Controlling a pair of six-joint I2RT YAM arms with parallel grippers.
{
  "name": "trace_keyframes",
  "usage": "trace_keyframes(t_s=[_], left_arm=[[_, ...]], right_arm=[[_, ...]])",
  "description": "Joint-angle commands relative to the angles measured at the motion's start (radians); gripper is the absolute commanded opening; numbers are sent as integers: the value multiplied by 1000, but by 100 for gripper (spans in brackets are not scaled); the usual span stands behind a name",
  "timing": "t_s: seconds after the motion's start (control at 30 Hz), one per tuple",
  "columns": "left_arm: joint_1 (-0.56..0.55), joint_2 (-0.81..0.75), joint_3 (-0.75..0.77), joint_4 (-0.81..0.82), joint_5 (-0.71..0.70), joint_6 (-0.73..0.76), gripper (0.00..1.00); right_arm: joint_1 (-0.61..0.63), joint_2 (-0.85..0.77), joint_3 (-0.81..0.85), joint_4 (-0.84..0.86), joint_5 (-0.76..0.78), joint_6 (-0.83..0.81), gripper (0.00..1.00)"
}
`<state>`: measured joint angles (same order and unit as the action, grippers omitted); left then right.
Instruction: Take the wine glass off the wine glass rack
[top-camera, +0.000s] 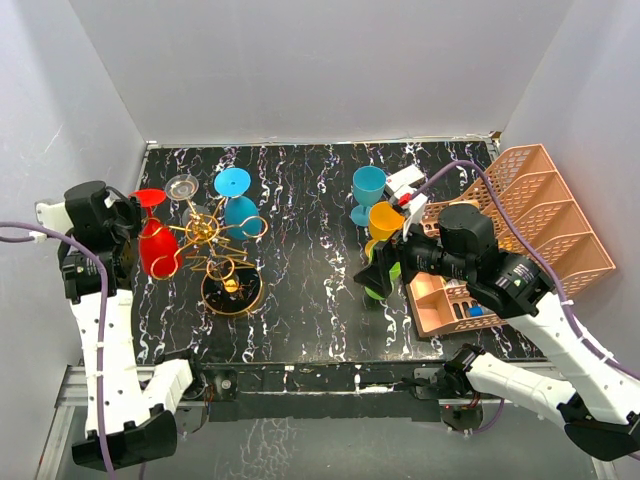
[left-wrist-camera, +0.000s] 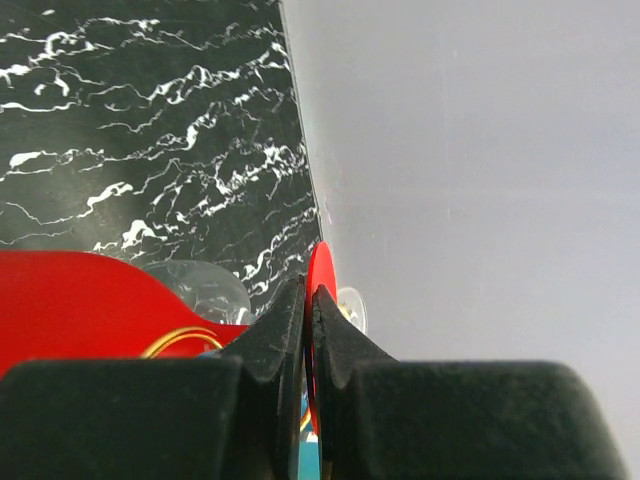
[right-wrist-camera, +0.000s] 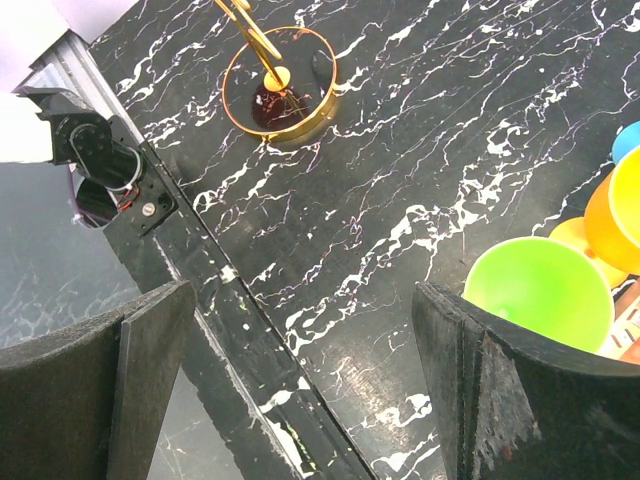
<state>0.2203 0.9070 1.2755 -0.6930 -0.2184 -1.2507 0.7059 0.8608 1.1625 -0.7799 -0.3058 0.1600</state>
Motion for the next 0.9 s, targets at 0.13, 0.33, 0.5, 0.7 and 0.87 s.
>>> trace_keyframes(t_s=[0.13,0.33,0.5,0.7,0.87], left_arm=[[1,32,33,-110,-221,-150,0],[1,5,80,-279,-507,-253,0],[1,-88,95,-289,-674,-221,0],[0,-269,127,5,-578,106,0],[1,-390,78,345,-314,275,0]], right_arm=[[0,14,26,71,-27,7,99],[-2,25,37,71,-39,9,99],[-2,36,37,71,-46,9,99],[-2,45,29,80,-59,10,99],[-2,35,-5,153,-85,34,99]])
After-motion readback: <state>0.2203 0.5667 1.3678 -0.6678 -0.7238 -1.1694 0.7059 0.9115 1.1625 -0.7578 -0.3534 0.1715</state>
